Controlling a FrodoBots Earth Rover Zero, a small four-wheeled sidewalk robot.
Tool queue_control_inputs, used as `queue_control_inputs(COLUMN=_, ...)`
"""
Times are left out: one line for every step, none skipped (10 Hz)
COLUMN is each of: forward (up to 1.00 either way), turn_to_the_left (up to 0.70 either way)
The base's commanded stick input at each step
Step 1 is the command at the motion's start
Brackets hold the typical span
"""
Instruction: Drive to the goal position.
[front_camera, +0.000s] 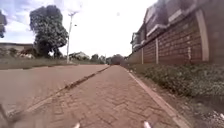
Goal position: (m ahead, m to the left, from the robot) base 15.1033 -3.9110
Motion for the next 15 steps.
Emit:
queue_control_inputs(forward=0.5, turn_to_the_left=0.0)
queue_control_inputs(forward=0.5, turn_to_the_left=0.0)
queue_control_inputs(forward=0.5, turn_to_the_left=0.0)
queue_control_inputs(forward=0.5, turn_to_the_left=0.0)
queue_control_inputs(forward=0.5, turn_to_the_left=0.0)
queue_control_inputs(forward=0.5, turn_to_the_left=0.0)
queue_control_inputs(forward=0.5, turn_to_the_left=0.0)
queue_control_inputs(forward=0.5, turn_to_the_left=0.0)
queue_control_inputs(forward=0.5, turn_to_the_left=0.0)
queue_control_inputs(forward=0.5, turn_to_the_left=0.0)
queue_control_inputs(forward=0.5, turn_to_the_left=0.0)
queue_control_inputs(forward=0.5, turn_to_the_left=0.0)
queue_control_inputs(forward=0.5, turn_to_the_left=0.0)
queue_control_inputs(forward=0.5, turn_to_the_left=0.0)
queue_control_inputs(forward=0.5, turn_to_the_left=0.0)
